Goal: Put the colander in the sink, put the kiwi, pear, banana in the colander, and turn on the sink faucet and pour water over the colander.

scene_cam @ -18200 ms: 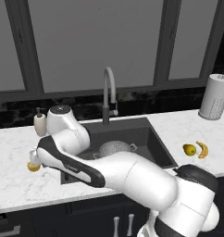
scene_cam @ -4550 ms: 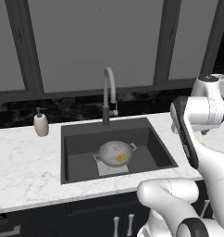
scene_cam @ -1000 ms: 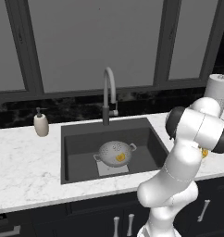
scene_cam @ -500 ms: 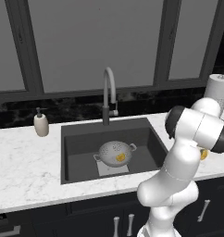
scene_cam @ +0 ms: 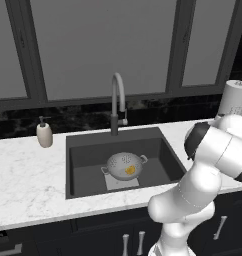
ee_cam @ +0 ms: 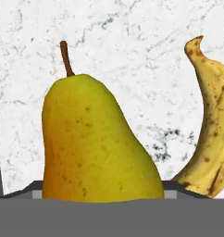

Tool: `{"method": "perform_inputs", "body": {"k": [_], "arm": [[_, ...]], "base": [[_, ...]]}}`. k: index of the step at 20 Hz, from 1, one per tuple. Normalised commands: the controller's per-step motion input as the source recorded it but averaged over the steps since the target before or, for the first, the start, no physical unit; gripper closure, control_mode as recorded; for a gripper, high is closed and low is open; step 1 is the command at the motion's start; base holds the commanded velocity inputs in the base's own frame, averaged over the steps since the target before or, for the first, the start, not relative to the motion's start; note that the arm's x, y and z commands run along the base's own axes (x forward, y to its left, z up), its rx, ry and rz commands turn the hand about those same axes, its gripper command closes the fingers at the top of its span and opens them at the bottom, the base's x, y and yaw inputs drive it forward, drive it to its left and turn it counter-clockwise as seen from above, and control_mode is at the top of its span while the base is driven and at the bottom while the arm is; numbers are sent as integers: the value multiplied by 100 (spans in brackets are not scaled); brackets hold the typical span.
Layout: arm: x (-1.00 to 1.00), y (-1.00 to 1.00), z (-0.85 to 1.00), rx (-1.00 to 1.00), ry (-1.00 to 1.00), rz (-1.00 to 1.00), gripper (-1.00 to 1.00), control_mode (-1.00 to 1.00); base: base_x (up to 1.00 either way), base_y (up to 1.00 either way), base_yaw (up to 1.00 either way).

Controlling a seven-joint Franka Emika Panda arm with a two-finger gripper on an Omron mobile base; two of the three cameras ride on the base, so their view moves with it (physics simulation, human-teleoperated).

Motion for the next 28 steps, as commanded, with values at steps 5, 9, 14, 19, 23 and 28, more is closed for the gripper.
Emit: {"method": "perform_inputs", "body": {"k": [5,9,14,19,23,28], "arm": [[-41,50,100,0,-57,28,100,-100],[-14,74,91,-7,-30,47,100,-100],[0,98,52,-10,-37,42,100,-100],[15,100,8,-5,-20,32,100,-100],[62,69,0,-8,10,25,100,-100],[74,44,-3,-10,28,33,100,-100]], "base": [[0,0,0],[0,0,0],[0,0,0],[0,0,0],[0,0,0],[0,0,0]]}}
